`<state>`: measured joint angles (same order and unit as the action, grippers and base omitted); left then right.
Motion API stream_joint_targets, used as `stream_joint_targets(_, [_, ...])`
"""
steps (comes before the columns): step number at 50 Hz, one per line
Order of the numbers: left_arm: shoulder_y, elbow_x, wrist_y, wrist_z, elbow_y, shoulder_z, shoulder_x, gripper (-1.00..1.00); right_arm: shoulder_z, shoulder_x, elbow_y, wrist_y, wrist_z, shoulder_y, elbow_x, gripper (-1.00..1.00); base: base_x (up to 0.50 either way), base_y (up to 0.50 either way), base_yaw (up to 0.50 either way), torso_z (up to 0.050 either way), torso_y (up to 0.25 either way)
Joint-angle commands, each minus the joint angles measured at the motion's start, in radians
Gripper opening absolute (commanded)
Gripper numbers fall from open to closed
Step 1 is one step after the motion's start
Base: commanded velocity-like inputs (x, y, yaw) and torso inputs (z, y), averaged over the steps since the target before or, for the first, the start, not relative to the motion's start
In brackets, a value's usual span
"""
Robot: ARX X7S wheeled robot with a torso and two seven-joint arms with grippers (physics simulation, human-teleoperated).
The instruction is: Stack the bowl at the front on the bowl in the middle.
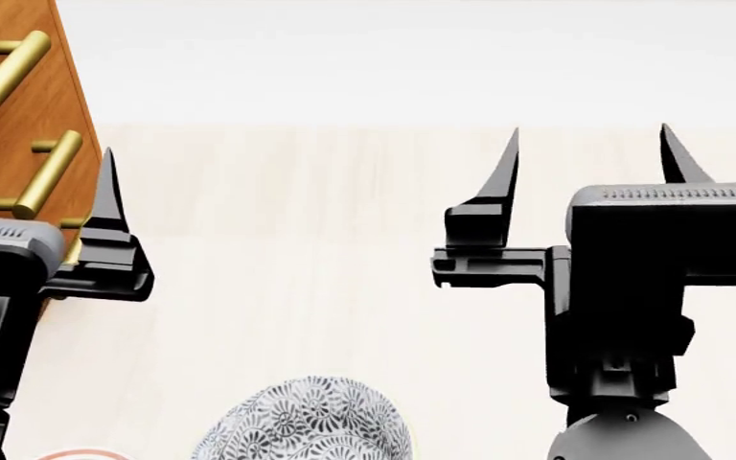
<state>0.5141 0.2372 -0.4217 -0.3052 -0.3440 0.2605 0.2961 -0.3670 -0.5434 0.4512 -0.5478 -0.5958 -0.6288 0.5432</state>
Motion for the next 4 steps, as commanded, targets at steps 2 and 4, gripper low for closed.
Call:
stream_joint_targets(2, [-0.013, -0.009, 0.057, 0.002, -0.013, 0.003, 0.008, 1.0, -0.001, -0.002, 0.037, 0.076, -0.039, 0.033, -0.077, 1.0, 0.0, 0.0, 0.0, 0.0, 0.0])
stream_joint_targets(4, [-0.016, -0.006, 0.062, 0.003, -0.016, 0.001, 0.009, 1.0, -0.003, -0.002, 0.039, 0.075, -0.041, 0.034, -0.079, 1.0, 0.0, 0.0, 0.0, 0.0, 0.0])
